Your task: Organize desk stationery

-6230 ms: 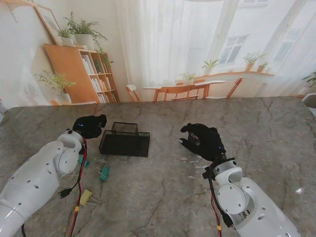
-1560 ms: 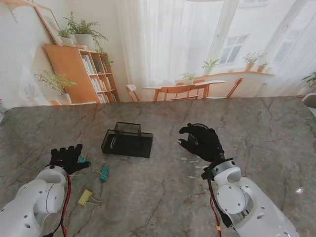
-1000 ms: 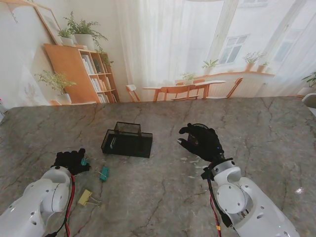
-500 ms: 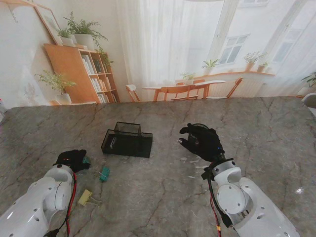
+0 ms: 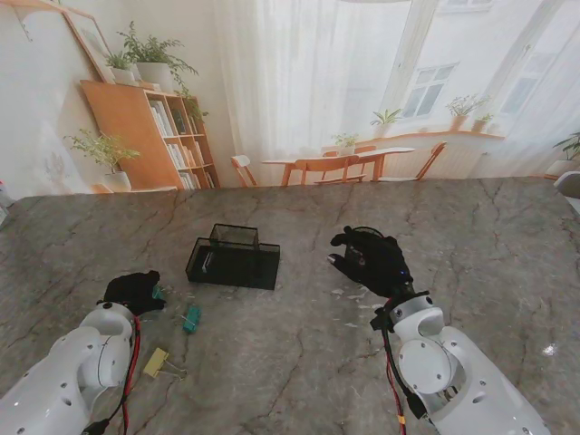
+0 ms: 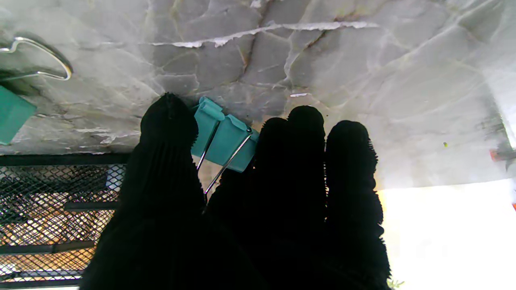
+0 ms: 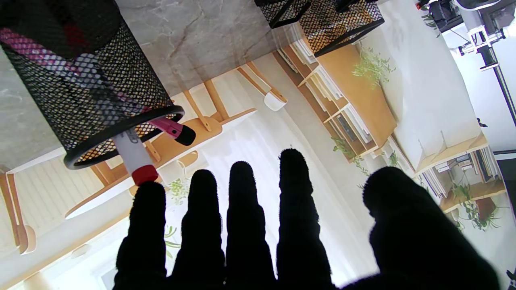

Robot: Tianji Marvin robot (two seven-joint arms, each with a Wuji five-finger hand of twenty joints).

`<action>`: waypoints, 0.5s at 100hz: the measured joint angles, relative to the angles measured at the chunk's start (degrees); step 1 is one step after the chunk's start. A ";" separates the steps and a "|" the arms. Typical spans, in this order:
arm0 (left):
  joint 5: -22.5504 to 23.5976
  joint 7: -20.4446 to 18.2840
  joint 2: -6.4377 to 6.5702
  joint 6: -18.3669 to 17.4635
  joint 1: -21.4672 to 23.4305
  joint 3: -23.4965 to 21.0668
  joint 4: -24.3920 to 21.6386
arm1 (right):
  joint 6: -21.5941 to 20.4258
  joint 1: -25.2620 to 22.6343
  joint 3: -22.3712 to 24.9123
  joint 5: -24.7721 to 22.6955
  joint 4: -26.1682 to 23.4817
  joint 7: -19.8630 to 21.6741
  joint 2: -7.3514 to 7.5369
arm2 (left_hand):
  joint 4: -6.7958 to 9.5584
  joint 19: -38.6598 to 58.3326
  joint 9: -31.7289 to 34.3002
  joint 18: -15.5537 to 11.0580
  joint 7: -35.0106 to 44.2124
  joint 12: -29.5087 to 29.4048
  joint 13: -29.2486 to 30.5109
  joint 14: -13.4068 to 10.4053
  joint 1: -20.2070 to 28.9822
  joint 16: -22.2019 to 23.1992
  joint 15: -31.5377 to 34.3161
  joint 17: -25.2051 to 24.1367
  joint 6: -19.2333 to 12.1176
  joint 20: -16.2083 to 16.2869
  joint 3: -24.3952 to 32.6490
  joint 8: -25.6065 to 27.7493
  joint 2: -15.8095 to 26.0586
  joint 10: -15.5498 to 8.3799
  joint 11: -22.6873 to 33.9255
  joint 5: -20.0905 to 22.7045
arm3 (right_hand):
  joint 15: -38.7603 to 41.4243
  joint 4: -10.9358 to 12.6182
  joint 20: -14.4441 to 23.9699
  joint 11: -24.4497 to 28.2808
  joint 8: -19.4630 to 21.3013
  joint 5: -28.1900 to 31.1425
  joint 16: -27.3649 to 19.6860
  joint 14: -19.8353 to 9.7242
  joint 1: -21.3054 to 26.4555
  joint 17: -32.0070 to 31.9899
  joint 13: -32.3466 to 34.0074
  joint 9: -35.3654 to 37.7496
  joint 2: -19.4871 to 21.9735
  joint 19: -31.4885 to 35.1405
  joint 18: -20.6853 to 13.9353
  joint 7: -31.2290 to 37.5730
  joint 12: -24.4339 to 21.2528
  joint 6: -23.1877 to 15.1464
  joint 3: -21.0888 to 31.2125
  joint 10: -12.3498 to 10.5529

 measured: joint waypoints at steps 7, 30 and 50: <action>-0.03 0.76 -0.13 -0.51 0.36 -0.38 0.01 | 0.04 -0.05 0.03 -0.01 -0.07 0.02 0.00 | 0.00 0.87 1.03 -0.43 0.59 0.47 0.68 -0.44 0.11 0.08 1.06 0.60 0.00 0.68 0.00 -0.01 -0.61 -0.94 0.74 0.00 | 0.01 0.00 0.00 0.00 0.01 0.00 0.00 0.00 0.01 0.00 0.00 0.00 0.31 0.00 0.04 0.01 0.00 0.00 0.00 0.00; 0.19 3.23 -0.60 -2.72 2.29 -2.46 -0.48 | 0.05 -0.14 0.10 -0.01 -0.13 0.05 0.00 | -0.10 2.30 3.07 -1.26 2.75 1.68 1.55 -1.60 1.20 0.38 2.90 1.46 -0.05 1.38 0.02 -0.65 -2.07 -3.92 3.58 -0.10 | 0.09 0.00 0.00 0.00 0.02 0.00 0.01 0.00 0.02 0.00 0.00 0.00 0.53 0.01 0.04 0.01 0.00 0.00 0.00 0.00; 0.51 4.59 -0.82 -4.66 4.03 -4.67 -2.39 | 0.05 -0.18 0.12 -0.03 -0.15 0.02 0.00 | -0.11 2.75 3.09 -1.31 2.75 1.70 1.56 -1.75 1.20 0.87 3.39 1.48 -0.05 1.40 0.02 -0.74 -2.08 -4.48 4.19 -0.10 | 0.10 0.00 0.00 0.00 0.03 0.00 0.01 0.00 0.45 0.00 0.00 0.01 0.55 0.01 0.07 0.01 0.00 0.00 0.00 0.00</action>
